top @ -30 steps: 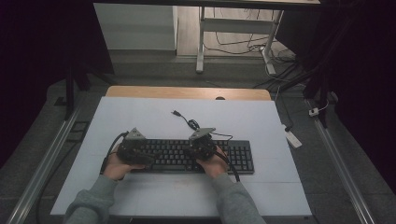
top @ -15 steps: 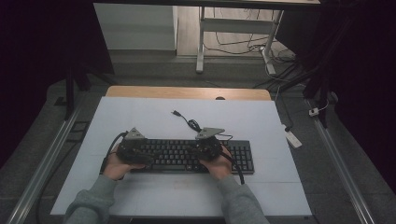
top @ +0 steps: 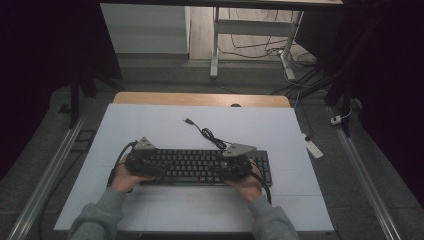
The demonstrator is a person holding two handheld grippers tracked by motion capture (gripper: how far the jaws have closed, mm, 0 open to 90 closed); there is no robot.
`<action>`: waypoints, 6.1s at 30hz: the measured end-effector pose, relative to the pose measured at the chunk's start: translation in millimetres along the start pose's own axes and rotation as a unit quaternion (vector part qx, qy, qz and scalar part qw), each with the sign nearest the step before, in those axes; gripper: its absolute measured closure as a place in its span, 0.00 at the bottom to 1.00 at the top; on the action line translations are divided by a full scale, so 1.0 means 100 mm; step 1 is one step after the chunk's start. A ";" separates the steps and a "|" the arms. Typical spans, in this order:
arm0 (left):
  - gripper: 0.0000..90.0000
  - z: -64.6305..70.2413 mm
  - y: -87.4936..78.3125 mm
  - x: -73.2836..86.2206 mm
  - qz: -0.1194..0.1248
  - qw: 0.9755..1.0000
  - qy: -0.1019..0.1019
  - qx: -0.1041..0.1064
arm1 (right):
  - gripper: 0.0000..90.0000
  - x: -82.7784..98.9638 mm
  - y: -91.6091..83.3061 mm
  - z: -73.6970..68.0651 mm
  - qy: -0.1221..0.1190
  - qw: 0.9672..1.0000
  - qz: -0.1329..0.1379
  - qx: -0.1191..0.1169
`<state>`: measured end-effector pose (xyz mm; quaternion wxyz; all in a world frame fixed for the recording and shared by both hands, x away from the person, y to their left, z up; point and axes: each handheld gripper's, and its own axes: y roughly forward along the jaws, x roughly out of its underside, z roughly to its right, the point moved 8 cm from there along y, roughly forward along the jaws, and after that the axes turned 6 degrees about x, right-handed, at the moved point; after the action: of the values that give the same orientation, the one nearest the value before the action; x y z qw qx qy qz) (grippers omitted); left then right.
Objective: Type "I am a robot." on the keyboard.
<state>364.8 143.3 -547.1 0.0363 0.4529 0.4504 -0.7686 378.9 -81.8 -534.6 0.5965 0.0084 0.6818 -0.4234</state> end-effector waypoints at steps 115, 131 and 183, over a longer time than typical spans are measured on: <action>0.41 0.03 0.09 -0.11 0.034 0.999 0.007 0.013 | 0.52 0.38 -0.27 0.18 0.022 0.999 -0.014 0.031; 0.27 0.03 -0.02 -0.04 0.016 1.000 0.004 0.021 | 0.52 0.38 -0.30 0.21 0.022 0.999 -0.011 0.034; 0.25 0.04 0.05 0.01 -0.007 1.000 0.010 0.021 | 0.99 0.11 0.37 -0.26 -0.028 0.996 -0.068 -0.049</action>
<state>364.0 137.6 -550.2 0.0171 0.4582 0.4375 -0.7736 373.7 -48.1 -566.3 0.5850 -0.0794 0.6835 -0.4293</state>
